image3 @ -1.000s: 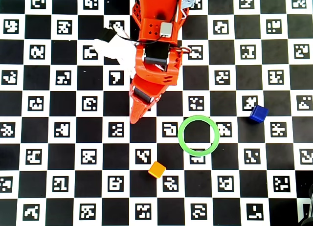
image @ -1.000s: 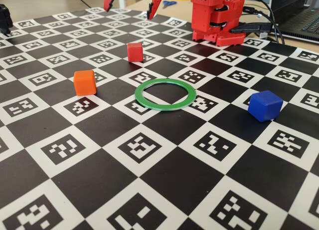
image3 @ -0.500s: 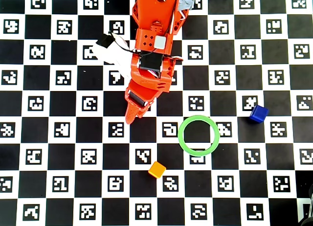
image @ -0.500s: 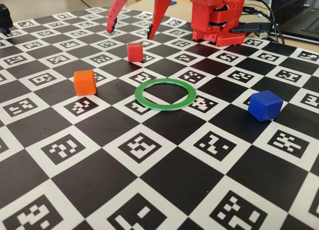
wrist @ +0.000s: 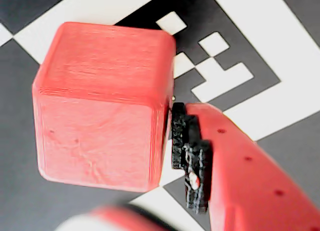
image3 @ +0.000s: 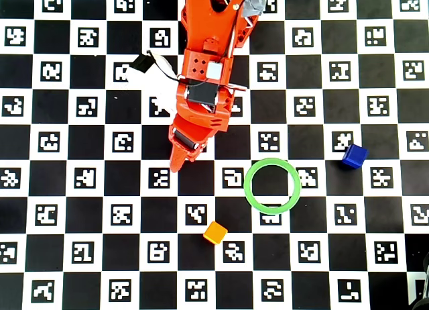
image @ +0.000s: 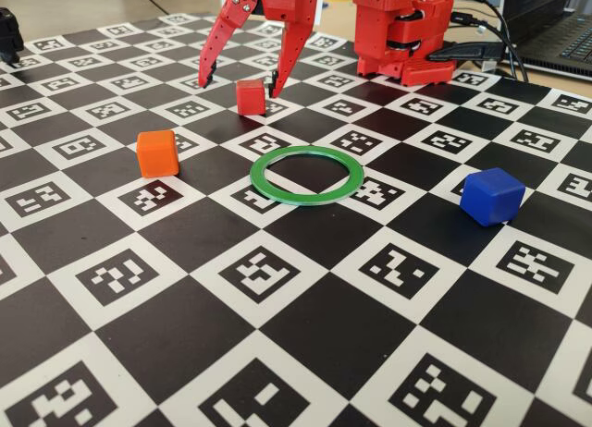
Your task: Grab the red cube then put it in the green circle then put the blue cube on top and finally the orange cube on top
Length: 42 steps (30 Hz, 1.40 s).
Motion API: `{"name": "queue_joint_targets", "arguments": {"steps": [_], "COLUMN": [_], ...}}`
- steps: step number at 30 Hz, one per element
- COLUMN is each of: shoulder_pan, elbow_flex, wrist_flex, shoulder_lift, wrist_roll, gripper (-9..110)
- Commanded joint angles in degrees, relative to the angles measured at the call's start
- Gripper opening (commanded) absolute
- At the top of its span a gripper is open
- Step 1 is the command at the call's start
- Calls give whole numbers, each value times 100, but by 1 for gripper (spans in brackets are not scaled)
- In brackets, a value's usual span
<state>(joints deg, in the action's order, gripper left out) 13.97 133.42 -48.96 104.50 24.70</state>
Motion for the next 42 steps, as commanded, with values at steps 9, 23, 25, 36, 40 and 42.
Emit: {"name": "queue_joint_targets", "arguments": {"steps": [9, 23, 25, 36, 40, 42], "shoulder_pan": [35, 26, 9, 53, 132, 176], "elbow_flex": [-9, 35, 35, 141, 53, -97], "wrist_flex": [141, 299, 290, 334, 176, -44], "shoulder_lift": [-53, -26, -18, 229, 457, 598], "wrist_roll": [-62, -88, -123, -202, -272, -316], "gripper": [38, 15, 12, 3, 2, 2]}}
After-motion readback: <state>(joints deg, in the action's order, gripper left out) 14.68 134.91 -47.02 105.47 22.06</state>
